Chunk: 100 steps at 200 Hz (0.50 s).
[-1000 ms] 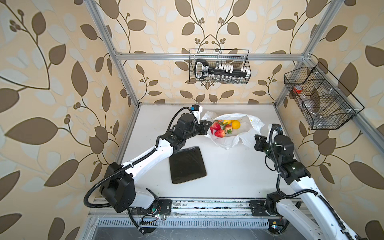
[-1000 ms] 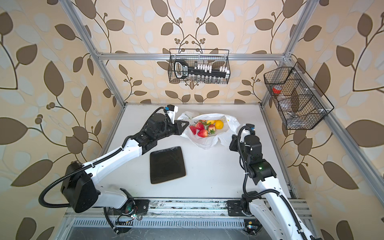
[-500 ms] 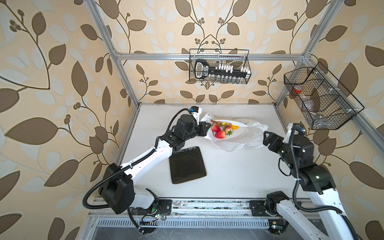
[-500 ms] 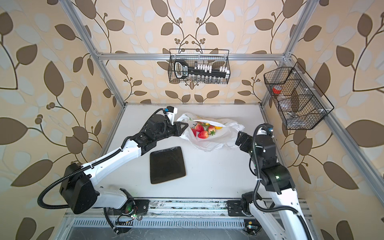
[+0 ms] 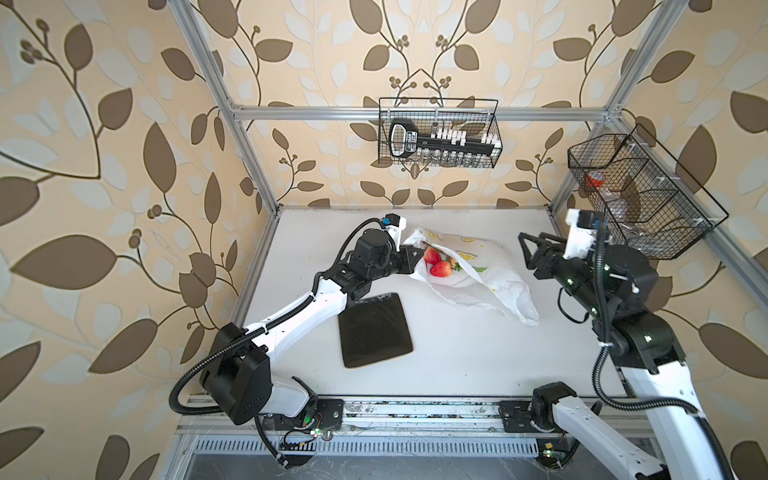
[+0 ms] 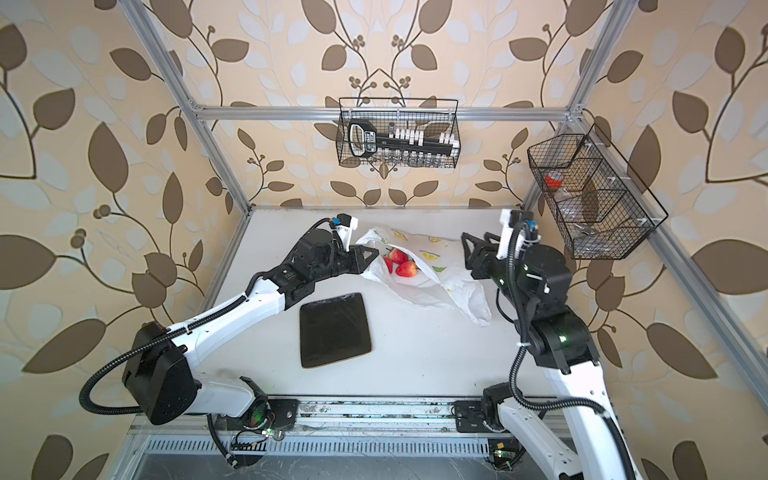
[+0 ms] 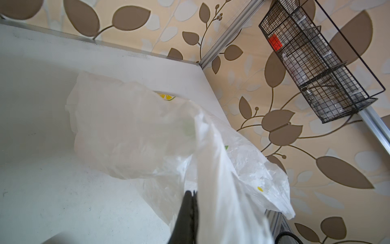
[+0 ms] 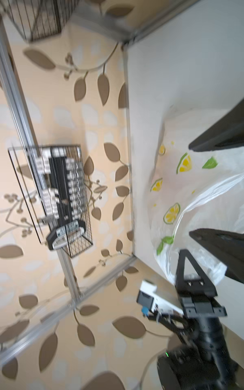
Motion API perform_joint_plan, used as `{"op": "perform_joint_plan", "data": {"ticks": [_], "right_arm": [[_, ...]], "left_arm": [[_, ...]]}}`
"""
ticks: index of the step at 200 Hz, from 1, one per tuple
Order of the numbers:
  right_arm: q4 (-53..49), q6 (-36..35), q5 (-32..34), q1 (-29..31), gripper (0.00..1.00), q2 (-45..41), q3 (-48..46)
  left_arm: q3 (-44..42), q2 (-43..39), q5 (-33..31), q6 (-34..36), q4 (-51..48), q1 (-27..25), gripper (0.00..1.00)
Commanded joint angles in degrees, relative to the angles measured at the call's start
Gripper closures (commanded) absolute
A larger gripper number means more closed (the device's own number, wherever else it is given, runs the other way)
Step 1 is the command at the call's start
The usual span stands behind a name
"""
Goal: Take the fake fruits out of the plastic bag
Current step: 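Hold the bag open with the left gripper while the right gripper reaches inside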
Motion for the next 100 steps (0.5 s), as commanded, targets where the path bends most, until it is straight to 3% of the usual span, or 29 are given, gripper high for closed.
{"op": "perform_joint_plan", "data": {"ticks": [1,34,64,100], "right_arm": [[7.61,-5.29,-6.54,7.69,0.47,3.09,-1.35],[12.19,-18.74,7.24,24.07,0.46,9.8,-7.03],[24.6,-25.4,14.67,24.48,0.55,13.85,-15.69],[32.52,-39.59,14.72,24.29,0.61,20.3,-20.18]], "left_arm": [[0.8,-2.29,1.03,1.95,1.2,0.08,1.0],[0.58,-3.28,0.45,2.5,0.55,0.0,1.0],[0.58,-4.19,0.8,4.02,-1.98,0.01,1.0],[-1.06,-7.1,0.54,6.39,-5.03,0.0,1.0]]}}
